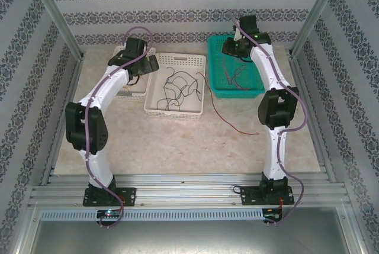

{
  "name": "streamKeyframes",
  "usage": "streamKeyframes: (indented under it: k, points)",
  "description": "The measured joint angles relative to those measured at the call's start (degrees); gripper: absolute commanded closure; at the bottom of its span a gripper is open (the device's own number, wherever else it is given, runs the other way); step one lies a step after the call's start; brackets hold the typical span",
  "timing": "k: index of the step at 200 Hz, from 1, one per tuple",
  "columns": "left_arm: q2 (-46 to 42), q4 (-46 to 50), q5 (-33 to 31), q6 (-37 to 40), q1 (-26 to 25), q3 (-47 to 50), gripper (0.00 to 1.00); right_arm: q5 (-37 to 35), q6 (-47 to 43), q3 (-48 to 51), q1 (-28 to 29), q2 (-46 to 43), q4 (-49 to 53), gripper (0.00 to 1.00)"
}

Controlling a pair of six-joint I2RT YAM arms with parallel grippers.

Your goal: Untangle the cables

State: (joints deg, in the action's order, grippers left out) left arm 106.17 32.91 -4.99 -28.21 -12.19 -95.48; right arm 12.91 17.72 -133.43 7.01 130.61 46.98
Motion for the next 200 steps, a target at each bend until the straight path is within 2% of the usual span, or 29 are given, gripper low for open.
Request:
streamKeyframes:
  k: [25, 54, 73, 102, 124, 165, 200]
  points:
    - [-3.9, -0.1, 0.0, 0.0, -1.4, 2.9, 0.00, -0.2, -0.9, 1.1, 0.0, -1.2, -0.2, 0.56]
    - [-9.1, -0.7, 0.1, -0.1, -2.7, 6.2, 0.00, -0.6, -1.6, 10.3, 0.7, -8.8, -1.3, 0.51]
    - [-13.2, -0.9, 0.4, -0.6, -3.3, 9.9, 0.00, -0.5, -1.7, 22.8, 2.9, -19.2, -5.0, 0.48]
    - [-20.0, -1.0, 1.0, -0.9, -4.0, 15.7, 0.00, 0.9, -1.4, 44.9, 9.9, -36.4, -13.9, 0.45]
    - [-24.5, -1.0, 2.0, -1.2, -4.4, 18.2, 0.00, 1.6, -1.1, 59.6, 13.8, -44.7, -19.6, 0.45]
    - [-31.3, -1.2, 1.9, -1.3, -5.4, 22.4, 0.00, -2.9, 0.2, 75.4, 16.5, -45.8, -24.1, 0.45]
    - [-33.8, -1.4, 1.2, -1.0, -5.9, 24.2, 0.00, -9.3, 1.5, 79.8, 19.5, -42.7, -26.1, 0.45]
